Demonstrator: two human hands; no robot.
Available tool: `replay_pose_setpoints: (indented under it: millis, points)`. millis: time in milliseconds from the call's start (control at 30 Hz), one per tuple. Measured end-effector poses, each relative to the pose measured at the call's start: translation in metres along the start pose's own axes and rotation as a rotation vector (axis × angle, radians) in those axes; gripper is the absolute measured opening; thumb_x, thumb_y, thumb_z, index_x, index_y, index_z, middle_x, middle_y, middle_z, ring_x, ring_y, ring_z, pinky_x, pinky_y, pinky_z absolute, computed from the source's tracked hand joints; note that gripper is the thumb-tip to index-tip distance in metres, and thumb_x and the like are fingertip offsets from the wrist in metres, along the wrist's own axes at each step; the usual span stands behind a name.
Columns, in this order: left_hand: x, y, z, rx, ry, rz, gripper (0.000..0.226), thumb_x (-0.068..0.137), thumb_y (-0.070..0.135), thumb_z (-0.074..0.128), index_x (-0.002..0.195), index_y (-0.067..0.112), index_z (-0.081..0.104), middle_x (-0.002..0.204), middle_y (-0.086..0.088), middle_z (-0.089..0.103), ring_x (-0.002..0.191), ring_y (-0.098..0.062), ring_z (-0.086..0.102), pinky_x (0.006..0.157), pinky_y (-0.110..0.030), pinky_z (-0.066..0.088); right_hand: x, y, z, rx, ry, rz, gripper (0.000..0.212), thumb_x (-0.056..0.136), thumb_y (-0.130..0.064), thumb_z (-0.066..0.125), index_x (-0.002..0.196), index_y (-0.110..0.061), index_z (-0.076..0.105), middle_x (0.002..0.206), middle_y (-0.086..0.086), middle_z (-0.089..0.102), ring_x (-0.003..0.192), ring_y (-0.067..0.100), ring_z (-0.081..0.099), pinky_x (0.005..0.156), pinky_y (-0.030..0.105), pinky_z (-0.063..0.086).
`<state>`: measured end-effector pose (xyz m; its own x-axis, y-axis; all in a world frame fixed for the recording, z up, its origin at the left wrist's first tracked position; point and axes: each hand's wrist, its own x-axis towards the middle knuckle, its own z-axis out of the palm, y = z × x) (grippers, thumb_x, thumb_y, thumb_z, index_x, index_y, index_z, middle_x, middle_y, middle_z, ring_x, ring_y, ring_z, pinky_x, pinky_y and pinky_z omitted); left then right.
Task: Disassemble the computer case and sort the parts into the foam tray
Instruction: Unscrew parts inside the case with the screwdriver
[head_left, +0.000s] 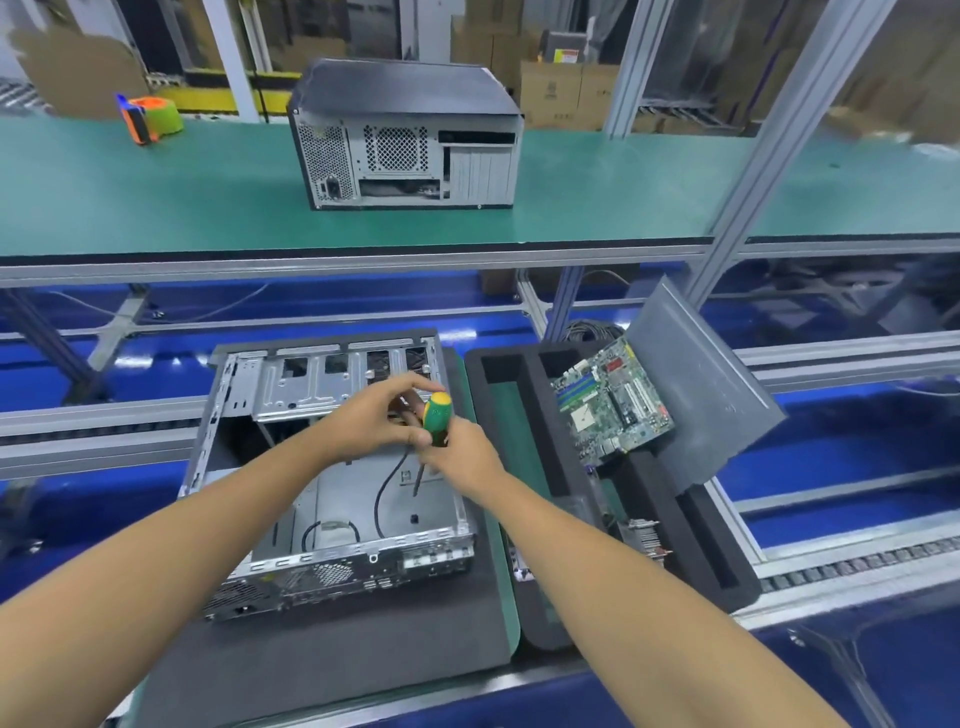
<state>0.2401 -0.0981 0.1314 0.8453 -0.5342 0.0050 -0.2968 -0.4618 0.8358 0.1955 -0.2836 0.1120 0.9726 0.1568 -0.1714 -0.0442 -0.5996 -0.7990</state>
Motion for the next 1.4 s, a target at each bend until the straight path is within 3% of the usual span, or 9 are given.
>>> replay_pose_setpoints:
  millis: [133,267,400,500,667,967,1133,1333,1400]
  points:
    - [-0.019,-0.032,-0.019,0.133,0.021,-0.134,0.023,0.097,0.036,0.068,0.116,0.038,0.055,0.096,0.002,0.067,0.087,-0.016,0.068,0.078,-0.033,0.058,0.005,0.000,0.007,-0.169,0.058,-0.013,0.016,0.083,-0.033,0.067,0.092,-0.021,0.062,0.084,0.001,0.069,0.080,0.024,0.066,0.071,0.038,0.055]
    - [-0.049,-0.071,-0.041,0.490,-0.265,-0.202,0.028,0.096,0.036,0.071,0.115,0.028,0.052,0.098,0.007,0.064,0.088,-0.018,0.062,0.076,-0.033,0.049,0.013,0.001,0.021,-0.256,0.105,-0.088,0.020,0.084,-0.032,0.065,0.073,-0.023,0.051,0.073,0.000,0.058,0.076,0.024,0.056,0.072,0.037,0.044]
    - [-0.073,-0.091,-0.052,0.838,-0.566,-0.286,0.041,0.096,0.058,0.058,0.126,0.031,0.053,0.114,0.006,0.065,0.099,-0.017,0.059,0.077,-0.033,0.042,0.020,0.005,0.034,-0.472,0.106,-0.189,0.017,0.086,-0.036,0.064,0.077,-0.024,0.055,0.074,-0.007,0.051,0.082,0.017,0.047,0.094,0.035,0.033]
    - [-0.080,-0.097,-0.055,0.991,-0.556,-0.196,0.033,0.098,0.057,0.048,0.116,0.031,0.056,0.106,0.005,0.068,0.094,-0.019,0.062,0.075,-0.035,0.046,0.021,0.009,0.039,-0.508,0.072,-0.202,0.019,0.087,-0.038,0.065,0.076,-0.032,0.051,0.077,-0.006,0.057,0.086,0.017,0.049,0.098,0.032,0.033]
    - [-0.089,-0.108,-0.056,0.946,-0.372,-0.093,0.028,0.098,0.049,0.032,0.082,0.029,0.044,0.077,0.007,0.058,0.070,-0.018,0.054,0.059,-0.035,0.036,0.023,0.010,0.040,-0.482,0.085,-0.136,0.025,0.080,-0.041,0.069,0.066,-0.029,0.052,0.072,-0.006,0.053,0.080,0.015,0.048,0.094,0.030,0.035]
    - [-0.093,-0.119,-0.055,0.859,-0.164,-0.088,0.026,0.095,0.047,0.026,0.077,0.033,0.038,0.061,0.005,0.056,0.055,-0.011,0.050,0.054,-0.034,0.033,0.021,0.010,0.041,-0.458,0.118,-0.152,0.022,0.078,-0.042,0.070,0.067,-0.028,0.057,0.072,-0.006,0.049,0.079,0.014,0.043,0.088,0.030,0.034]
    - [-0.093,-0.111,-0.052,0.843,-0.174,-0.033,0.039,0.104,0.052,0.027,0.078,0.031,0.046,0.067,0.009,0.055,0.069,-0.015,0.051,0.081,-0.040,0.046,0.010,0.005,0.043,-0.496,0.130,-0.236,0.015,0.080,-0.036,0.072,0.084,-0.028,0.060,0.085,-0.006,0.050,0.087,0.019,0.045,0.076,0.037,0.043]
    - [-0.100,-0.080,-0.024,0.209,-0.102,-0.217,0.070,0.093,0.080,0.012,0.104,0.038,0.068,0.087,0.018,0.074,0.102,-0.010,0.052,0.101,-0.043,0.036,-0.002,-0.017,0.060,-0.693,0.048,-0.643,0.031,0.079,-0.021,0.081,0.103,-0.015,0.062,0.100,0.005,0.060,0.076,0.029,0.057,0.061,0.040,0.046]
    - [-0.098,-0.070,-0.016,-0.119,-0.080,-0.331,0.070,0.092,0.081,0.015,0.110,0.038,0.067,0.091,0.014,0.075,0.097,-0.013,0.063,0.091,-0.038,0.043,-0.007,-0.024,0.069,-0.676,0.034,-0.703,0.045,0.072,-0.015,0.085,0.106,-0.017,0.057,0.104,0.007,0.058,0.064,0.029,0.053,0.052,0.035,0.045]
